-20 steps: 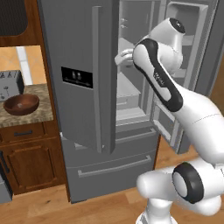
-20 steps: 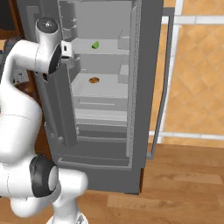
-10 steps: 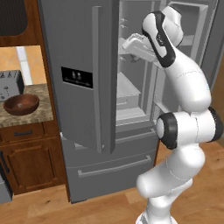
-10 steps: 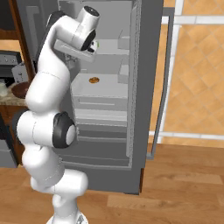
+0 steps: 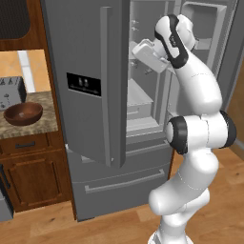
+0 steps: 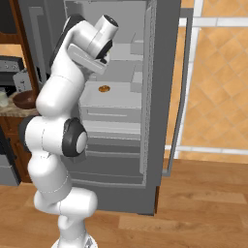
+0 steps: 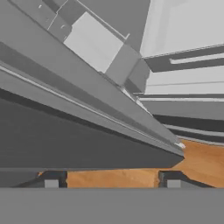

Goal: Grab a lemon wedge from the fridge and one ice cube from the ice bowl, and put them in the glass of lemonade.

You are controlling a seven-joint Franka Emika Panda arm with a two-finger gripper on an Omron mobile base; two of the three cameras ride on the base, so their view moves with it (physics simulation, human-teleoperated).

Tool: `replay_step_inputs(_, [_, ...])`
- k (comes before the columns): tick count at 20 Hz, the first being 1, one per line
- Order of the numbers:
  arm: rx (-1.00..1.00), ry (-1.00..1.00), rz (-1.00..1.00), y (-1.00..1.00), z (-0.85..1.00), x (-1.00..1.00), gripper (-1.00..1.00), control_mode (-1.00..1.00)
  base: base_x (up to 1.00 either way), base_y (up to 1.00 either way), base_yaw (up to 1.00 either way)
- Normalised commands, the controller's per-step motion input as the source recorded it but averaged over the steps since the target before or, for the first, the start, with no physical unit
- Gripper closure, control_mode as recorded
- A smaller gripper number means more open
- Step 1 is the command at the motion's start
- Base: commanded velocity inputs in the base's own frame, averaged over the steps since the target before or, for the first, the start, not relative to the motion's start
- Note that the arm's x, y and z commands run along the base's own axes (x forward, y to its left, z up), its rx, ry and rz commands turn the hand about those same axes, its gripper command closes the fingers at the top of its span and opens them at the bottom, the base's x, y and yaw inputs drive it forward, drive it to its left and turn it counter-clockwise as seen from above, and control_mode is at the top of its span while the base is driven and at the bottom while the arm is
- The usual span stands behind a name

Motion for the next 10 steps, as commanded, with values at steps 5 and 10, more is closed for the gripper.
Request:
replay_step_inputs(5, [0.09,0.00,-0.07,0.00,-0.02,0.33,-1.00,-1.00,0.00,0.00,0.00])
replay_step_inputs(10, [0.06,0.00,-0.06,0.03,0.00,0.15,-1.00,-1.00,0.00,0.00,0.00])
